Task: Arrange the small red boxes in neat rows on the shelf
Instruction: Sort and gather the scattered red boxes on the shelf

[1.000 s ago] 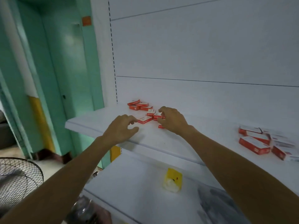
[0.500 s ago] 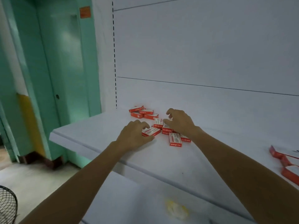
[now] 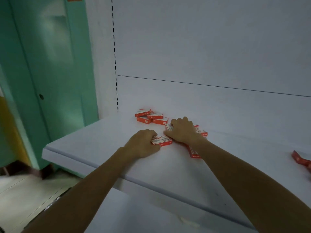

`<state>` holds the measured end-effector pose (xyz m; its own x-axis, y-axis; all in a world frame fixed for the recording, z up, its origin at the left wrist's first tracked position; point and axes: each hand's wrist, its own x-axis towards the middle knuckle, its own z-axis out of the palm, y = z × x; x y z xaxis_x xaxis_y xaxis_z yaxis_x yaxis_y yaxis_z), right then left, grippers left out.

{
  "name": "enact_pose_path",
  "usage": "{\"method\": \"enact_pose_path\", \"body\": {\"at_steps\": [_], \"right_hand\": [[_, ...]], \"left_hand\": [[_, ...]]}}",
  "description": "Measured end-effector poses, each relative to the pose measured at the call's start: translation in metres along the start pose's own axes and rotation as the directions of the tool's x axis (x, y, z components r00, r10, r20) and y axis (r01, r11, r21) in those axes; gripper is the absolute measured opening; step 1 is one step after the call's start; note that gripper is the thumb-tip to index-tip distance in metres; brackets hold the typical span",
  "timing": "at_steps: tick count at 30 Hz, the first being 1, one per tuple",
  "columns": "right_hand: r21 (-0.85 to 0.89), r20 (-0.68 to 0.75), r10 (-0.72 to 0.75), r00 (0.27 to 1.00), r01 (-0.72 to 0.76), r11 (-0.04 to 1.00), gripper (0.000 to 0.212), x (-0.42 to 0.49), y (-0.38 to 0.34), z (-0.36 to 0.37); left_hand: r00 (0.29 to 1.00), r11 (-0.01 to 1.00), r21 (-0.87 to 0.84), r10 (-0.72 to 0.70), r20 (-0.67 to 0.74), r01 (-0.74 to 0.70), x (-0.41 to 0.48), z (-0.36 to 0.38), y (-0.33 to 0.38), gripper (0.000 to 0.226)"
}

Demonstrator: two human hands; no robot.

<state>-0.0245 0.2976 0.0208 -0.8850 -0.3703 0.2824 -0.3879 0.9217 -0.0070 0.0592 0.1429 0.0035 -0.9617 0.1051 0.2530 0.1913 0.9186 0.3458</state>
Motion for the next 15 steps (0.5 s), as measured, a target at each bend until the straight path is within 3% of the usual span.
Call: {"method": "enact_pose_path", "body": {"at_steps": [4,7,15], "right_hand": [[0.046,-0.030,-0.052,0.998,0.053,0.998,0.046,-0.006,-0.011,-0.004],[0.180,-0.121,-0.061,0.991,0.082,0.980,0.044,-0.016,-0.012,-0.010],[0.300,-0.292,0.041,0.955,0.051,0.953,0.042,-0.077,0.026,-0.034]], "left_hand": [[0.999,0.998,0.052,-0.041,0.009,0.040,0.001,0.000,-0.001,0.063],[1.000,1.000,-0.002,-0.011,-0.017,0.011,-0.002,0.001,0.003,0.053],[0.963,0.953,-0.143,0.262,-0.064,-0.269,-0.021,-0.008,0.033,0.046]]}}
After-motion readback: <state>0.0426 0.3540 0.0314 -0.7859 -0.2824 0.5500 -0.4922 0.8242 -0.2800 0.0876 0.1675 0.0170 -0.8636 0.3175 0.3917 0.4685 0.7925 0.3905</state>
